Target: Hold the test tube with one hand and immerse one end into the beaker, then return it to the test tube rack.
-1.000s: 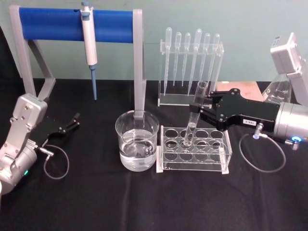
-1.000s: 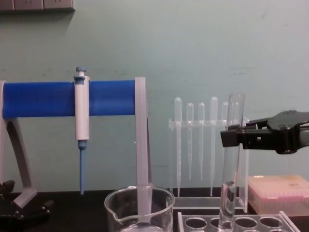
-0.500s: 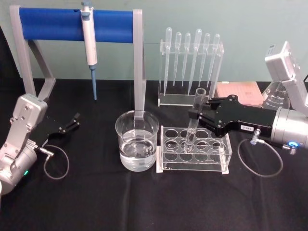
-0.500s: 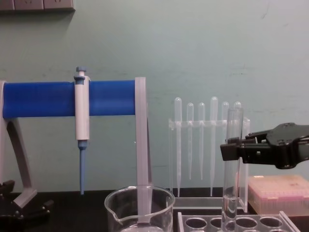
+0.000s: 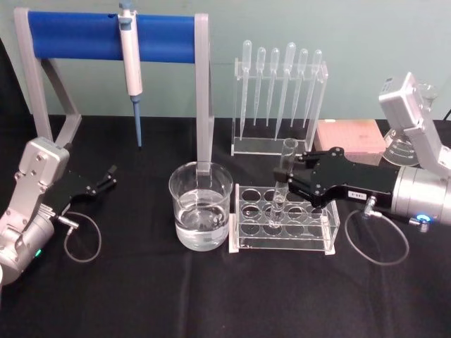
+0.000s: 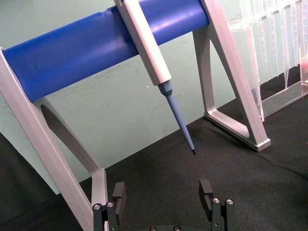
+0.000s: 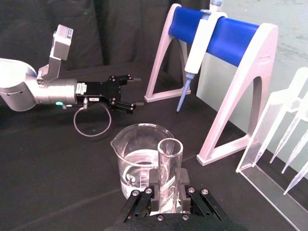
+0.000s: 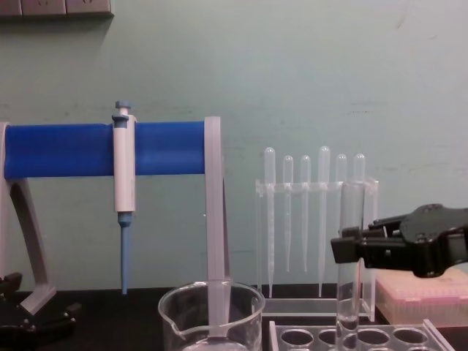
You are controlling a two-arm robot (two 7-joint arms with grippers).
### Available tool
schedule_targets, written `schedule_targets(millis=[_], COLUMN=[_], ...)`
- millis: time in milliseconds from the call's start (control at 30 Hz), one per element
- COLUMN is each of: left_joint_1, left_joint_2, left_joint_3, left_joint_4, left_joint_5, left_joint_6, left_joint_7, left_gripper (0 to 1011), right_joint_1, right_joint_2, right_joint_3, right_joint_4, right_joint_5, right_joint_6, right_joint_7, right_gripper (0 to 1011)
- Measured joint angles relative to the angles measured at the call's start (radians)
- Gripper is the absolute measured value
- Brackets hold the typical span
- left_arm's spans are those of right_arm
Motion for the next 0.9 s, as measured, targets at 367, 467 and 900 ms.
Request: schedule_targets(millis=[367, 467, 900], left_joint_1=[0.0, 0.0, 0.0], left_joint_2=[0.0, 0.0, 0.0], left_joint_3=[0.0, 0.0, 0.0], left_joint_4=[0.0, 0.0, 0.0], left_joint_5=[0.0, 0.0, 0.0], left_joint_6=[0.0, 0.0, 0.0], left_joint_7=[0.0, 0.0, 0.0], left_gripper=[1000, 1000, 1000], right_joint_1=[-0.006, -0.009, -0.017], right_joint_2=[-0.015, -0.02, -0.035], right_joint_3=[-0.007, -0.008, -0.003], right_joint_4=[0.018, 0.024, 0.045], right_joint_5=[-0.031, -0.041, -0.059], right_joint_6=[-0.005, -0.008, -0.015], right_joint_7=[-0.001, -0.002, -0.004], right_gripper=[242, 242, 242])
